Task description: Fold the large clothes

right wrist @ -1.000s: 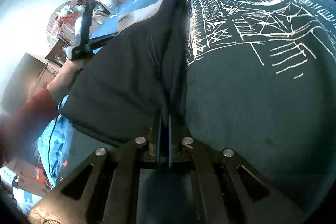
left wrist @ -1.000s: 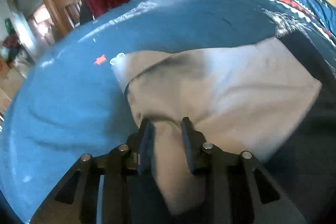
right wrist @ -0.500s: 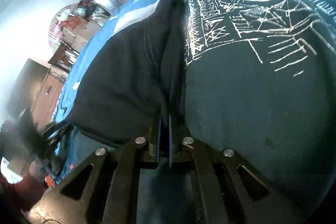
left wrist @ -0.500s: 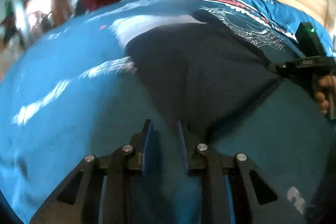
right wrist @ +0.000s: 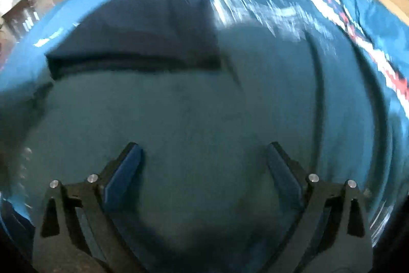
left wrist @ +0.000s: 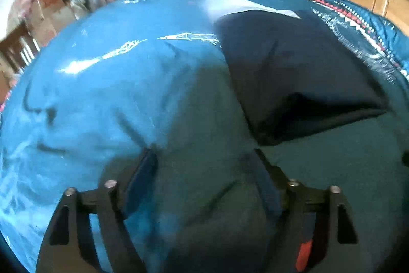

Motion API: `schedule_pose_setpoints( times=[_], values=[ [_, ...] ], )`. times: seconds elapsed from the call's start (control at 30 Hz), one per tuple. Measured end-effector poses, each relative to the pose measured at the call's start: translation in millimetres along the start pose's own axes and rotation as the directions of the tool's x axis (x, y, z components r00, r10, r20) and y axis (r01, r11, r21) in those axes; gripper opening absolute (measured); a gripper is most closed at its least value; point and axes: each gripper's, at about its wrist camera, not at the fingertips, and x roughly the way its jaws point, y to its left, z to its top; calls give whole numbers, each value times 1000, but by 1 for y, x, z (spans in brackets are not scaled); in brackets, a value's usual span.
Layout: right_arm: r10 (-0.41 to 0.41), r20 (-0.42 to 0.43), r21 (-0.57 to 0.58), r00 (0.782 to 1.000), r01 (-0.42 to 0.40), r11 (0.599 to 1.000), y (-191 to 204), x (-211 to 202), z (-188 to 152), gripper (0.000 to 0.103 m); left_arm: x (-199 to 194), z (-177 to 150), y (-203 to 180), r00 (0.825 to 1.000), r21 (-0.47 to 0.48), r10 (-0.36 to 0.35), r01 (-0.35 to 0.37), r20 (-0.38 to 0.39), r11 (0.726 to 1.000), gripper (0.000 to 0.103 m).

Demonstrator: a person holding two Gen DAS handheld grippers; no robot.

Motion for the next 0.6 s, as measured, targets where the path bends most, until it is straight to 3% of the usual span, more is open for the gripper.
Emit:
schedule_pose_setpoints(
  times=[0.13,0.33,0.43,0.6],
  values=[
    [-7,11,29,1000,7,1000,-4,2,-8,103,8,1,10,1000,-58,18,-19,-26,998,103],
    [-16,12,32,1000,15,999,-2,7,-6,103,13,2,-3,997,-37,82,-82,1,996,103],
    [-17,11,42,1000,17,999,-2,7,-4,103,17,1,7,999,-76,31,-31,8,997,103],
    [-18,22,67,1000,17,998,-2,9,-4,103,19,-1,4,999,-65,40,-39,14,997,103]
  ],
)
